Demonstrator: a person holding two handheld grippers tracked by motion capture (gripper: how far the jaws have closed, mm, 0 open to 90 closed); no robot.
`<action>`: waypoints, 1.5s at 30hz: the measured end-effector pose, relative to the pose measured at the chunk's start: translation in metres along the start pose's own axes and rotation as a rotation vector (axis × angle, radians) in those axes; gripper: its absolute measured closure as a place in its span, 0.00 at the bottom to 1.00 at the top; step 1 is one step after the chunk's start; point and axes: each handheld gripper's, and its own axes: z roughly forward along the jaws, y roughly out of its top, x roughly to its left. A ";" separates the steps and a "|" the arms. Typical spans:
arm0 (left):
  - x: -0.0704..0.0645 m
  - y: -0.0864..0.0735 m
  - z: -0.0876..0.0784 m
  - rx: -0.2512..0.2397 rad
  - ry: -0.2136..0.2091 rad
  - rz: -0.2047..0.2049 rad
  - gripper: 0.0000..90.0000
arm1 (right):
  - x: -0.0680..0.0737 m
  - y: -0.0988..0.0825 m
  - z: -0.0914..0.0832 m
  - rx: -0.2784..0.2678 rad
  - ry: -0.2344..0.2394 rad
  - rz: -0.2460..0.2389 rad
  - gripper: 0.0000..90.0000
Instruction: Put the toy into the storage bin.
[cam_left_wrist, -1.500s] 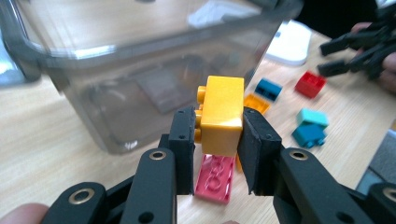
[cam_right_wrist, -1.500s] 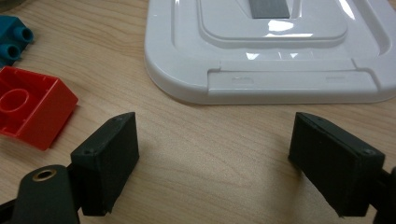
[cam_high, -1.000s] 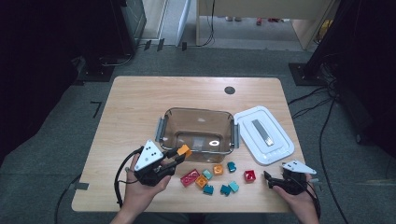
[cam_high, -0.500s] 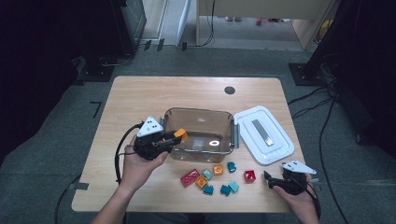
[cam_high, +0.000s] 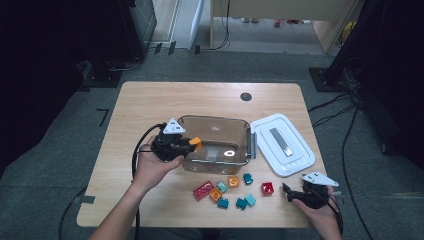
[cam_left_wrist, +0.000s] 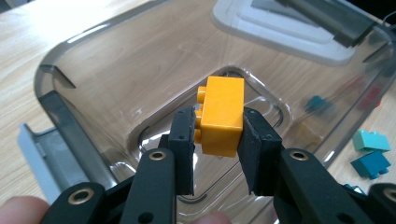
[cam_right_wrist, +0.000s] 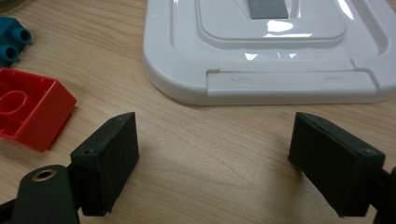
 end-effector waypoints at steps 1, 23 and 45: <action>0.000 0.000 0.000 0.000 0.000 0.000 0.77 | 0.000 0.000 0.000 0.000 0.000 0.000 0.17; 0.001 0.008 0.009 0.015 -0.010 -0.007 0.41 | 0.000 0.000 0.000 0.001 0.000 0.001 0.17; -0.021 -0.036 -0.038 -0.230 -0.075 0.007 0.15 | 0.000 0.000 0.000 0.003 0.000 -0.001 0.16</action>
